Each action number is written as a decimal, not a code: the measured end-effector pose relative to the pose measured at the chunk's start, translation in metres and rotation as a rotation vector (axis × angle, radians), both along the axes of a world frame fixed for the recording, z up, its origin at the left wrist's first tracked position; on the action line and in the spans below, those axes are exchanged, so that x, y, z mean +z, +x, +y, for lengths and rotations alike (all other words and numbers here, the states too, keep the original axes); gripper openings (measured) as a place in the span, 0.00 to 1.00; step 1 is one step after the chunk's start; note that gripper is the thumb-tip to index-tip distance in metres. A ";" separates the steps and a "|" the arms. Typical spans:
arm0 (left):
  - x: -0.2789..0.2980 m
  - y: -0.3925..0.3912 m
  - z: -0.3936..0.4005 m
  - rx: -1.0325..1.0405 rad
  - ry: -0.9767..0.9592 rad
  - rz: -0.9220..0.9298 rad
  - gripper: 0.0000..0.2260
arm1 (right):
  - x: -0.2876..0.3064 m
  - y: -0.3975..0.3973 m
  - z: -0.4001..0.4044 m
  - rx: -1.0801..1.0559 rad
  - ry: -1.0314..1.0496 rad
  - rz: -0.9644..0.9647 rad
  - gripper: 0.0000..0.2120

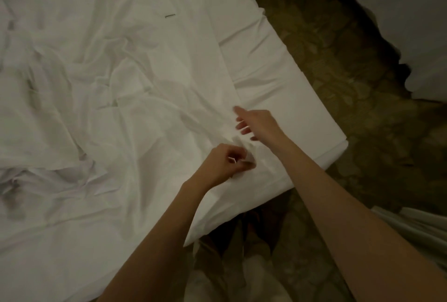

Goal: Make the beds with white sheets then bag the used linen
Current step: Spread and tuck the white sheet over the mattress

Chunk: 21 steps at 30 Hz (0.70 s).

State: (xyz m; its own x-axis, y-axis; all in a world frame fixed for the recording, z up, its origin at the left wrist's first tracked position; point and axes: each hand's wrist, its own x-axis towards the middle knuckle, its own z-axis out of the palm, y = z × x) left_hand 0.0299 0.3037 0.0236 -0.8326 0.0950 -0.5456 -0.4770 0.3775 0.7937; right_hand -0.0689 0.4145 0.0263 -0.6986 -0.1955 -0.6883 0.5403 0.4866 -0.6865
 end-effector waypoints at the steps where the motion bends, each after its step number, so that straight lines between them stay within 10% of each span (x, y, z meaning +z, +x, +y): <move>1: -0.001 0.002 0.002 -0.036 -0.005 -0.009 0.14 | -0.001 0.003 -0.008 0.107 0.044 -0.048 0.23; 7: -0.008 0.017 0.000 -0.070 0.013 -0.028 0.10 | -0.033 0.029 -0.006 0.304 0.358 -0.086 0.18; 16: -0.004 0.041 0.034 0.009 0.032 0.048 0.13 | -0.027 0.045 0.060 -0.412 0.054 -0.276 0.32; 21: 0.016 0.030 0.077 0.004 -0.025 0.212 0.16 | 0.013 0.027 0.094 -0.646 -0.126 -0.150 0.16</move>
State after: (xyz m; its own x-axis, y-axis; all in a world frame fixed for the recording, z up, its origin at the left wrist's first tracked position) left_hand 0.0599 0.3808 0.0397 -0.9292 0.0806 -0.3606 -0.3020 0.3969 0.8668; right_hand -0.0418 0.5082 0.0395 -0.6011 0.1440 -0.7861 0.7896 -0.0452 -0.6120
